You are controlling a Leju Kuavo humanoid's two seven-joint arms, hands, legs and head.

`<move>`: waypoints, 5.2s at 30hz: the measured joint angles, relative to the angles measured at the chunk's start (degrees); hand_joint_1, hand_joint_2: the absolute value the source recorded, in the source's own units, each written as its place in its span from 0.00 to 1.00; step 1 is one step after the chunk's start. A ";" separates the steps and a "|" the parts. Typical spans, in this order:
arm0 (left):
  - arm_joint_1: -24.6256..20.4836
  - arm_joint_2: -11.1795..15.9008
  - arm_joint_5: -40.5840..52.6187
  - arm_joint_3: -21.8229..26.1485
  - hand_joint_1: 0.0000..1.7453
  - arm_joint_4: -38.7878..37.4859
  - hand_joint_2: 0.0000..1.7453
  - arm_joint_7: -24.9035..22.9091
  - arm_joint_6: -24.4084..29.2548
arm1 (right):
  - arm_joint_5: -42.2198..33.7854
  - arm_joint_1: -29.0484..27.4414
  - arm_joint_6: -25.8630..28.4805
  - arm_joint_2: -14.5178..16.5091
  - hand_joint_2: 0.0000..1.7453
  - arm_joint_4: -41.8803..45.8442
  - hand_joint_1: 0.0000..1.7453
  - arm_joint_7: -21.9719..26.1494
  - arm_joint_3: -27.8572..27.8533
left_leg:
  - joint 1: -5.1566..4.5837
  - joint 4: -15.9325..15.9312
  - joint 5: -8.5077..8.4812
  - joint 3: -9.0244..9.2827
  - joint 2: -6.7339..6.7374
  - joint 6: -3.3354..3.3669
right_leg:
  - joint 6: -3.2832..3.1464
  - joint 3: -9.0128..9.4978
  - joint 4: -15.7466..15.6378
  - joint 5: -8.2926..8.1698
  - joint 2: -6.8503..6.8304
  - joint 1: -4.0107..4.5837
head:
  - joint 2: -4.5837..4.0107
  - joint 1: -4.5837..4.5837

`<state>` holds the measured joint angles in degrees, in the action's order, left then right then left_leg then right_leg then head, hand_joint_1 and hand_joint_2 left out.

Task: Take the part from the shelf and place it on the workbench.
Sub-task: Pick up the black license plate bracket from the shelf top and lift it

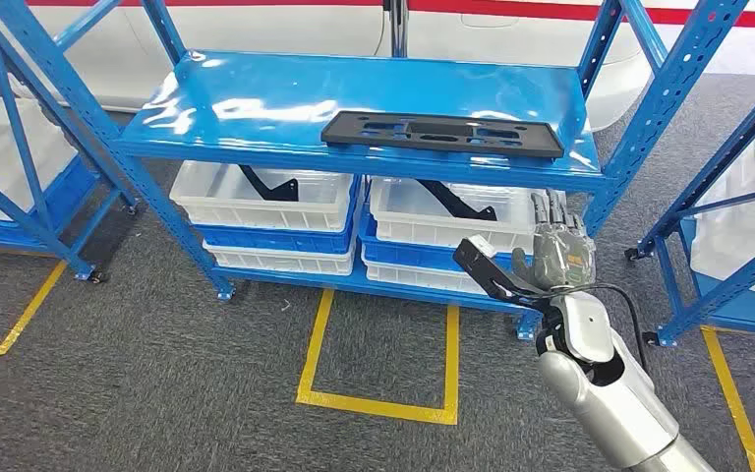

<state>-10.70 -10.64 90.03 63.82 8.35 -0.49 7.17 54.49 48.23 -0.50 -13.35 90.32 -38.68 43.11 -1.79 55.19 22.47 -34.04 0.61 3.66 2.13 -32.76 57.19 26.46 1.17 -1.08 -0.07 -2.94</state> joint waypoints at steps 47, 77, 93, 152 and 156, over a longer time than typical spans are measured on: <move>0.15 -0.09 0.02 0.04 0.00 -0.04 0.00 1.08 -0.10 | 17.09 13.01 -19.57 1.36 1.00 -2.93 0.00 9.24 16.27 | -0.05 1.68 2.31 0.70 -1.04 -0.08 | 0.16 -2.15 1.59 -0.63 -0.59 -0.51 | 0.00 -0.02; 0.21 -0.26 0.00 0.04 0.00 -0.07 0.00 1.10 -0.17 | 15.02 10.62 -15.28 1.01 1.00 -2.48 0.00 11.55 16.21 | 0.43 -0.18 3.10 3.34 -0.98 -0.36 | 0.44 -2.98 0.33 -2.58 -0.65 -0.79 | 0.00 0.00; 0.46 -0.02 0.00 0.04 0.00 -0.07 0.00 1.09 -0.14 | 15.46 10.85 -15.35 1.39 1.00 -2.04 0.00 11.89 16.29 | 0.29 -0.52 -0.09 0.48 -0.73 0.32 | 0.59 -0.29 -0.73 -0.58 -0.48 -1.05 | 0.00 0.03; 0.42 -0.15 -0.14 0.21 0.00 -0.10 0.00 1.62 -0.05 | -2.26 8.01 -10.82 0.28 1.00 -2.67 0.02 11.41 14.66 | 0.59 0.66 -0.68 -0.31 -0.78 0.34 | -0.78 0.57 -0.81 -0.08 -0.28 -0.38 | -0.01 0.04; 0.35 -0.14 -0.44 0.24 0.00 -0.15 0.00 2.28 -0.14 | -3.50 7.70 -10.13 -0.44 1.00 -2.66 0.84 10.80 13.84 | 0.34 -1.66 -0.82 1.04 -0.54 0.24 | 0.03 0.64 -0.53 0.60 -0.28 -0.49 | -0.01 0.03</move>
<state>-10.35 -10.79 89.59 64.06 8.20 1.79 7.03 50.99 55.94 -10.63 -13.79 87.66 -27.88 56.96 -1.45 53.52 21.64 -33.00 0.06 3.90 2.16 -32.13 56.66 27.06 0.89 -1.57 -0.07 -2.91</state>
